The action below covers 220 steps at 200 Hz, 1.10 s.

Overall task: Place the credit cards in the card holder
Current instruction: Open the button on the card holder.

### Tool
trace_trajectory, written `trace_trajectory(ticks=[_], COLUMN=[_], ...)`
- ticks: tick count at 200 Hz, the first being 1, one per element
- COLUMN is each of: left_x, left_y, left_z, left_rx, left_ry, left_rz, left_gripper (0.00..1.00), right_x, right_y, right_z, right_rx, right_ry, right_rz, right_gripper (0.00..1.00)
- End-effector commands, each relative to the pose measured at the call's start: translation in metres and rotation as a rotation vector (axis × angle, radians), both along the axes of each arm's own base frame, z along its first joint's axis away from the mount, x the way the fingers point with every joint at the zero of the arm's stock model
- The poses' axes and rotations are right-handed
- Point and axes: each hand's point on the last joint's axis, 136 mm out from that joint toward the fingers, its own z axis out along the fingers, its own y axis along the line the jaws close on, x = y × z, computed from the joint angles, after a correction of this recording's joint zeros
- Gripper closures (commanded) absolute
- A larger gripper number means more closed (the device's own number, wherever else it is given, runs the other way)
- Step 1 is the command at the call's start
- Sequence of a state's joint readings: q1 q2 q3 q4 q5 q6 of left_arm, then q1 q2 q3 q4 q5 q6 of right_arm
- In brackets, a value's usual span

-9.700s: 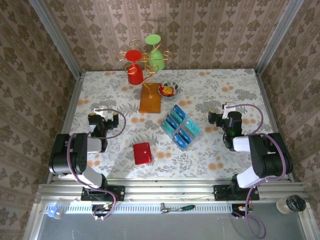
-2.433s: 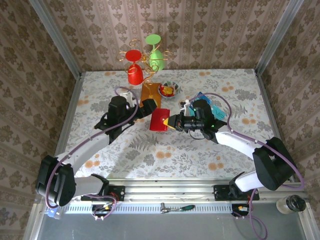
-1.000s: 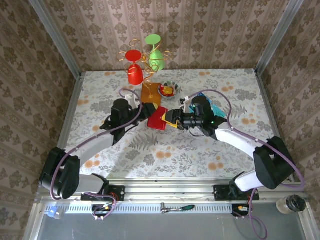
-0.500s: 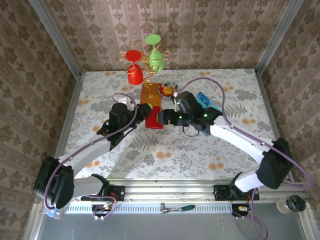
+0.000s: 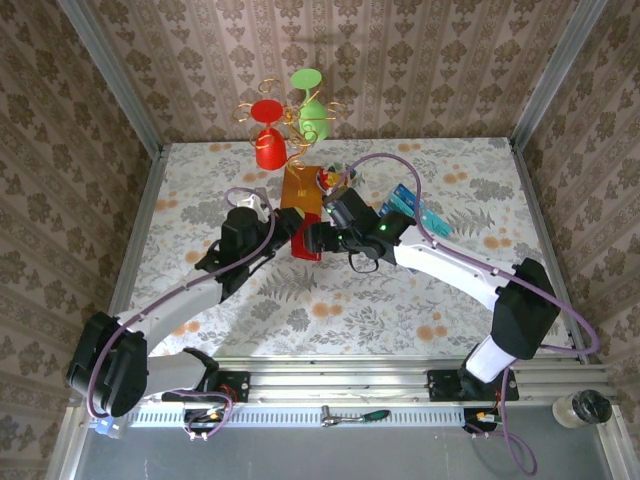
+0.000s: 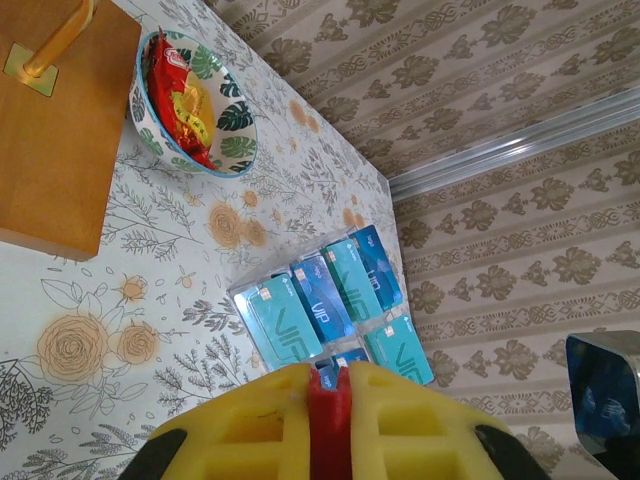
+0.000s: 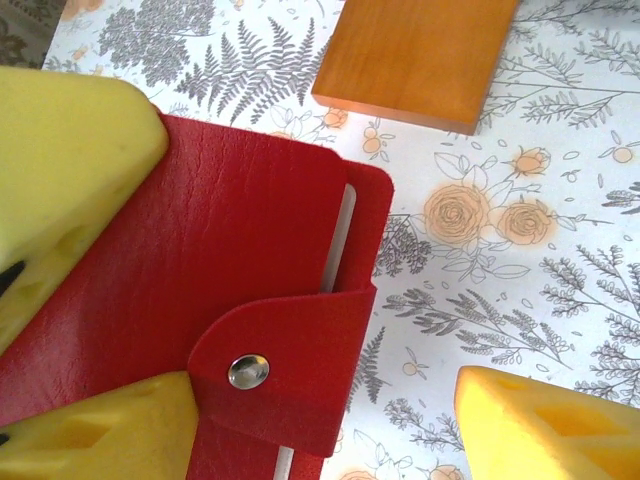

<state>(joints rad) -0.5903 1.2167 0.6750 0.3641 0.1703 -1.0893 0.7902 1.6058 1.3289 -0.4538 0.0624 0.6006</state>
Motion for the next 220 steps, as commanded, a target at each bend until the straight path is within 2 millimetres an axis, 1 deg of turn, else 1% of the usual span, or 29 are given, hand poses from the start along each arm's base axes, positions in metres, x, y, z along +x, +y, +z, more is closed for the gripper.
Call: trace_trajectory(ticks=[1,15,25,47,61,68,80,95,98,101,109,124,137,155,169,188,213,220], left_x=[-0.004,-0.004,-0.003,-0.005,-0.005,-0.006,-0.005,-0.005,-0.005,-0.004,-0.003,0.001,0.004,0.007,0.008,0.008,0.009,0.008], left_y=[-0.006,-0.007,-0.007,-0.009,-0.009,-0.009,-0.007,-0.004,-0.003,-0.003,-0.001,0.001,0.002,0.004,0.006,0.006,0.007,0.007], left_z=[0.010,0.010,0.011,0.013,0.014,0.013,0.011,0.008,0.007,0.007,0.006,0.009,0.015,0.022,0.026,0.034,0.040,0.041], left_rx=[-0.039,-0.040,-0.042,-0.045,-0.043,-0.038,-0.027,-0.020,-0.018,-0.020,-0.028,-0.077,-0.134,-0.187,-0.209,-0.264,-0.336,-0.349], left_ry=[-0.013,-0.014,-0.014,-0.015,-0.018,-0.017,-0.017,-0.015,-0.015,-0.017,-0.016,-0.026,-0.031,-0.036,-0.040,-0.046,-0.049,-0.048], left_rz=[-0.017,-0.019,-0.020,-0.031,-0.038,-0.039,-0.037,-0.033,-0.032,-0.031,-0.030,-0.036,-0.039,-0.030,-0.023,-0.014,-0.008,-0.009], left_gripper=[1.00,1.00,1.00,1.00,1.00,1.00,1.00,1.00,1.00,1.00,1.00,1.00,1.00,1.00,1.00,1.00,1.00,1.00], right_x=[0.014,0.014,0.013,0.010,0.008,0.006,-0.002,-0.015,-0.018,-0.021,-0.029,-0.038,-0.042,-0.040,-0.036,-0.027,-0.012,-0.009], right_y=[-0.027,-0.036,-0.046,-0.078,-0.100,-0.107,-0.110,-0.102,-0.099,-0.097,-0.090,-0.075,-0.063,-0.045,-0.032,-0.020,-0.013,-0.011], right_z=[-0.020,-0.030,-0.038,-0.059,-0.070,-0.071,-0.062,-0.044,-0.045,-0.034,-0.025,-0.008,0.006,0.027,0.040,0.046,0.050,0.054], right_rx=[-0.133,-0.168,-0.201,-0.262,-0.264,-0.245,-0.196,-0.102,-0.087,-0.051,0.017,0.169,0.314,0.508,0.610,0.663,0.688,0.701], right_ry=[-0.039,-0.033,-0.022,0.012,0.044,0.056,0.051,0.055,0.066,0.055,0.061,0.069,0.073,0.059,0.054,0.059,0.041,0.030], right_rz=[-0.107,-0.125,-0.152,-0.215,-0.259,-0.263,-0.247,-0.191,-0.180,-0.167,-0.139,-0.094,-0.072,-0.046,-0.017,-0.006,-0.018,-0.015], right_gripper=[0.33,0.34,0.35,0.37,0.37,0.37,0.37,0.35,0.35,0.35,0.34,0.32,0.31,0.26,0.24,0.23,0.23,0.23])
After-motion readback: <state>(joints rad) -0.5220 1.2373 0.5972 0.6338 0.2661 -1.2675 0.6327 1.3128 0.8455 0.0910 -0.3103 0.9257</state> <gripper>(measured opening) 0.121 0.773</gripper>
